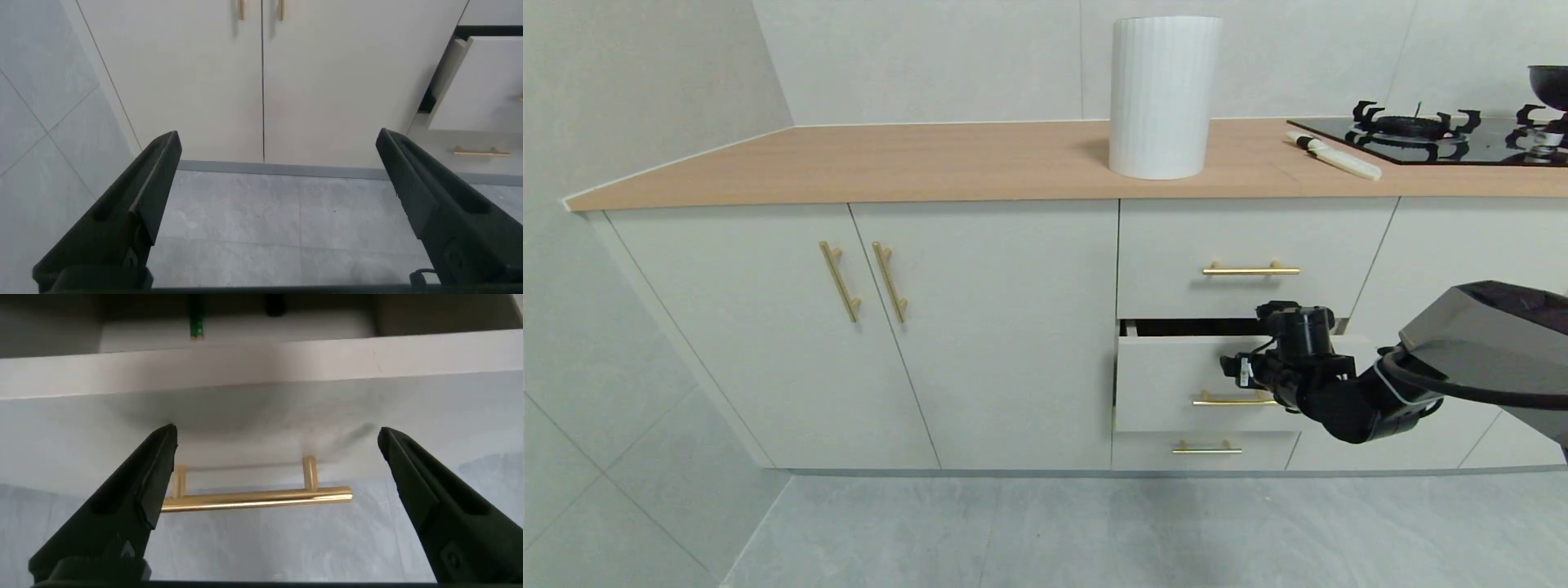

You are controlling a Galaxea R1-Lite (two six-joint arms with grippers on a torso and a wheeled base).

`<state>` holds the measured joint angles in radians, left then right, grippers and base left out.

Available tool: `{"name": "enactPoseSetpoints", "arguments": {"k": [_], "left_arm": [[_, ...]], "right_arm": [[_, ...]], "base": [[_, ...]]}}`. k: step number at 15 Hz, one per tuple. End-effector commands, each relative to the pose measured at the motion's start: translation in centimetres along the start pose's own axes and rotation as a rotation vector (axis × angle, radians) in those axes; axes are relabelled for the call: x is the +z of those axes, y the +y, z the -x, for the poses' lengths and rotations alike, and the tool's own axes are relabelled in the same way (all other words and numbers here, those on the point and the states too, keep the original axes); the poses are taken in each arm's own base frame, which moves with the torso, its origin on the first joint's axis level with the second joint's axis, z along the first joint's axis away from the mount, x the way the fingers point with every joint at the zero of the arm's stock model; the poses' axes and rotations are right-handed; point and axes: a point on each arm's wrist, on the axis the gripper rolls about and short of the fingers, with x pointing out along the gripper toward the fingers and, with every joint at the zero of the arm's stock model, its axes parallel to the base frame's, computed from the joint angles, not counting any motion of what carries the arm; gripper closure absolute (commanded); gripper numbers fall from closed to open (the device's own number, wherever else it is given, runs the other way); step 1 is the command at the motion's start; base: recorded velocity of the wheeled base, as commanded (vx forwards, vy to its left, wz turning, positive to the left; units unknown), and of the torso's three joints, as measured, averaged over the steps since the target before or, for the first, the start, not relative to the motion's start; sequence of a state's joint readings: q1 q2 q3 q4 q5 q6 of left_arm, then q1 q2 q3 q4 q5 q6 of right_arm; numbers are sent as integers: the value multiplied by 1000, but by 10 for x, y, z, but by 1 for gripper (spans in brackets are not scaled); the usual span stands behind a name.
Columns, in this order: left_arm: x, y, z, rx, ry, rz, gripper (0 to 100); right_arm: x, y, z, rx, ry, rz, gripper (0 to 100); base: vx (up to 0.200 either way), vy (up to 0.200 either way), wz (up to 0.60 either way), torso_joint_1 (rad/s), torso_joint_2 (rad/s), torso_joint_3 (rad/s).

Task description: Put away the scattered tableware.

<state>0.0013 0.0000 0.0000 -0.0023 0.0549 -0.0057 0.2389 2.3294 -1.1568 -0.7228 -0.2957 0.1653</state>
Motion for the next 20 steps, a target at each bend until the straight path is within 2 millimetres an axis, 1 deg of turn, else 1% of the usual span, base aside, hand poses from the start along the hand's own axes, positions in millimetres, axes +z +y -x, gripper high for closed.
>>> {"name": "enactPoseSetpoints", "arguments": {"k": [1,6,10,12,20], "left_arm": [[0,0,0,1,-1,0,0],[0,0,0,1,-1,0,0],[0,0,0,1,-1,0,0],[0,0,0,1,-1,0,0],[0,0,0,1,-1,0,0]], "right_arm": [[-2,-2,-5,-6,2,-2,0],[3,0,-18,-10,-31,-53,0],[10,-4,-29,-24,-72,-96,0],[13,-3,-35,-23,-94,-126,0],[20,-4,-44,-37,-133,-176,0]], "base": [[0,0,0,0,0,0],[0,0,0,0,0,0],[0,0,0,0,0,0],[0,0,0,0,0,0],[0,0,0,0,0,0]]}}
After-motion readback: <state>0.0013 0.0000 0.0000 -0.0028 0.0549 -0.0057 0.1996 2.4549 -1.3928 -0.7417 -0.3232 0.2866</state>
